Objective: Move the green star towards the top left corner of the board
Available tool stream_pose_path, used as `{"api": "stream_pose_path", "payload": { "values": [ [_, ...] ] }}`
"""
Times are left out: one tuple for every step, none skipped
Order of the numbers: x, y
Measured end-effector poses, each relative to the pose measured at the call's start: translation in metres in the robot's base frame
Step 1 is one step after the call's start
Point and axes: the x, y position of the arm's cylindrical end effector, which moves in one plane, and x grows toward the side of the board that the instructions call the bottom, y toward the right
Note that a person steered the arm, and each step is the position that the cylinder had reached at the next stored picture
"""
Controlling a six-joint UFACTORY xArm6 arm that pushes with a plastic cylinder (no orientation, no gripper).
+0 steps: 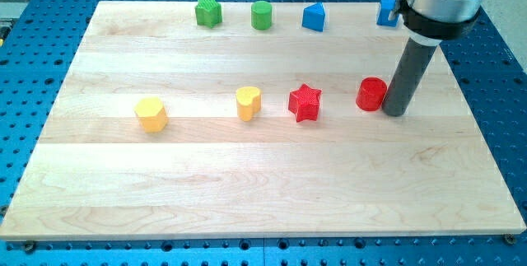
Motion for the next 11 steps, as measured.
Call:
{"api": "stream_pose_path", "payload": {
  "values": [
    [0.000, -0.002],
    [-0.023, 0.043],
    [-0.051, 0.104],
    [-0.106, 0.121],
    [-0.144, 0.154],
    [-0.182, 0.153],
    [-0.227, 0.137],
    [-0.238, 0.073],
    [-0.247, 0.017],
    [-0.253, -0.036],
    [-0.253, -0.098]
  ]
}}
